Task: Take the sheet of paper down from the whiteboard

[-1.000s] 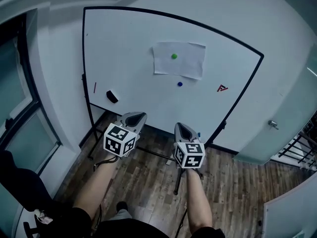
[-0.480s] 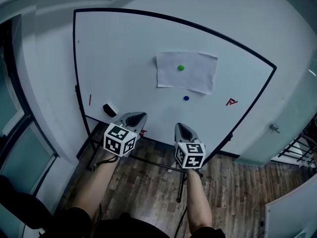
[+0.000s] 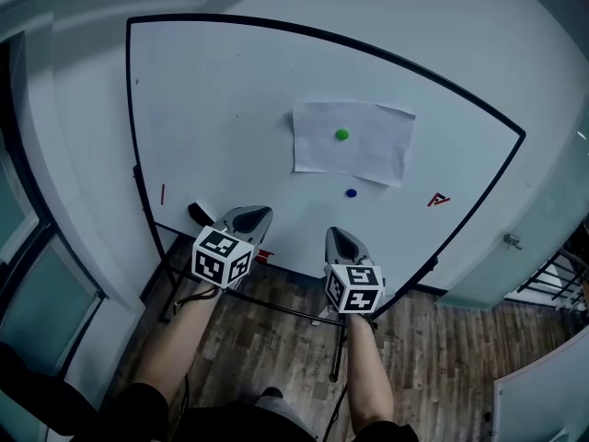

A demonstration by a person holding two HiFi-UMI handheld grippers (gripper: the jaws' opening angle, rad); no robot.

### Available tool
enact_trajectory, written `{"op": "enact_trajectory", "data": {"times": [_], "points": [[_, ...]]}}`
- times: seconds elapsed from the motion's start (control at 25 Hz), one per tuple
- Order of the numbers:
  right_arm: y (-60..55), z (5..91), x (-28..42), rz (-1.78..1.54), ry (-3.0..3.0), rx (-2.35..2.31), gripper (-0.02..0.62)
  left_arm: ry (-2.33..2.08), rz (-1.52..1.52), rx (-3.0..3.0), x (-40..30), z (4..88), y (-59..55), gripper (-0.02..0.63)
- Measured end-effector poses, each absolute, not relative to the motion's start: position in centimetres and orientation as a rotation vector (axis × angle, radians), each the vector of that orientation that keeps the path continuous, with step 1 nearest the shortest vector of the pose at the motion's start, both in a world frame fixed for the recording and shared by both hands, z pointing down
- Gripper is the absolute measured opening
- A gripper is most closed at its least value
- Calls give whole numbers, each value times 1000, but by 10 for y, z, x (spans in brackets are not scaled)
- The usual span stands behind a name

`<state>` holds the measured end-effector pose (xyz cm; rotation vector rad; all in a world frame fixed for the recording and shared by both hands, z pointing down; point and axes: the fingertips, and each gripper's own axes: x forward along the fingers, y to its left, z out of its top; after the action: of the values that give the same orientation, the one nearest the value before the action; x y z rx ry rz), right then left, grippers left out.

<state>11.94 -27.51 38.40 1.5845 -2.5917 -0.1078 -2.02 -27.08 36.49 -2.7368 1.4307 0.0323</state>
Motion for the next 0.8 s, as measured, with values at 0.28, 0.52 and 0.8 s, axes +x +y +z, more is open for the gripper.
{"op": "enact_trajectory", "data": {"times": [0.28, 0.52, 0.8], "points": [[-316, 376, 126, -116, -2621, 1565, 25, 1456, 41, -2703, -13, 354, -310, 21], [-354, 357, 132, -141, -2667, 1561, 25, 1471, 45, -2664, -7, 342, -348, 21], [-387, 341, 139, -160, -2713, 1553, 25, 1488, 28, -2638, 1, 336, -381, 21]]}}
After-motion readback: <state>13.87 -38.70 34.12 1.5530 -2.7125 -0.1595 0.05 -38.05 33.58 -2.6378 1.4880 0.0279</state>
